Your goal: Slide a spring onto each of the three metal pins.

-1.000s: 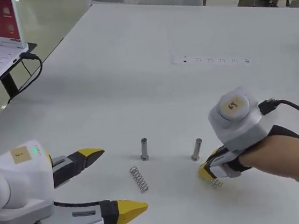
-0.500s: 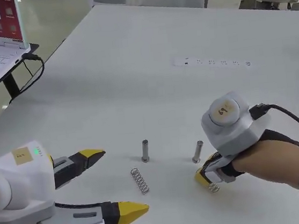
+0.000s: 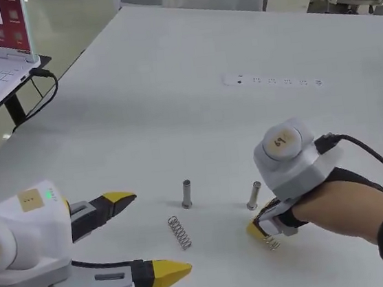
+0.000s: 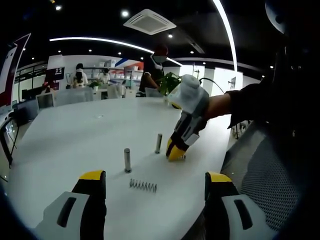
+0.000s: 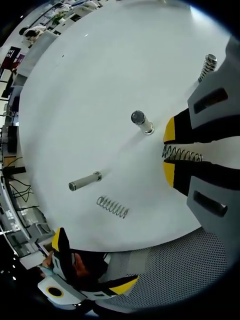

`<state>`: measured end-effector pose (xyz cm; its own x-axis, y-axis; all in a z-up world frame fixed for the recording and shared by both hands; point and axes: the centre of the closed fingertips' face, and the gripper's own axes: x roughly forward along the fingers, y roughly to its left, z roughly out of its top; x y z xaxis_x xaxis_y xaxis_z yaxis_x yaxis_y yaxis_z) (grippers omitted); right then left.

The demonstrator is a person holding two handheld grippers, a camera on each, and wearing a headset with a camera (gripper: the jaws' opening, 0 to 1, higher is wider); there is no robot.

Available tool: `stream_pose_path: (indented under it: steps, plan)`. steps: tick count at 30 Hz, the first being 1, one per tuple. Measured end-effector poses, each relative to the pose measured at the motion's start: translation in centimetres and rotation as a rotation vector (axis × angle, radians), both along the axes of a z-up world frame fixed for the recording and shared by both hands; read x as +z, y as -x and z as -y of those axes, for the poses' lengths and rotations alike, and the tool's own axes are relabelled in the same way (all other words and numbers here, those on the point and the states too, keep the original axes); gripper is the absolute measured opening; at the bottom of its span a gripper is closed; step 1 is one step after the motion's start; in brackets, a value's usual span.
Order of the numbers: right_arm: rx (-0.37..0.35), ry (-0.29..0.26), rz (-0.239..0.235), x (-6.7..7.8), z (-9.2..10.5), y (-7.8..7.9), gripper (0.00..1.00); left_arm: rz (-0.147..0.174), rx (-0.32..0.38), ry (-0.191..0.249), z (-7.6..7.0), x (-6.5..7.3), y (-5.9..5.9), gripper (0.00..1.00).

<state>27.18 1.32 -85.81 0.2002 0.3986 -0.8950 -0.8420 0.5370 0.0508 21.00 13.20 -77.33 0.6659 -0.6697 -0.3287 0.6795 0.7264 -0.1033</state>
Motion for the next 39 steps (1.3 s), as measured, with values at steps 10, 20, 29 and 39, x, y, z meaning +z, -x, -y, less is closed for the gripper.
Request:
stream_pose_path:
  steps: [10, 20, 29, 39]
  plan:
    - [0.007, -0.001, 0.023, 0.8, 0.1, -0.2, 0.1, 0.001, 0.002, 0.004, -0.1, 0.0, -0.1, 0.77]
    - [0.005, -0.019, 0.055, 1.8, 0.5, -0.4, 0.09, 0.0, -0.001, 0.002, -0.1, 0.0, 0.0, 0.77]
    - [0.008, -0.043, 0.095, 3.0, 0.9, -0.6, 0.09, 0.001, -0.001, 0.001, 0.0, 0.0, 0.1, 0.77]
    - [0.0, -0.06, 0.117, 3.7, 1.5, -0.6, 0.09, 0.001, -0.004, -0.005, 0.0, 0.0, 0.1, 0.77]
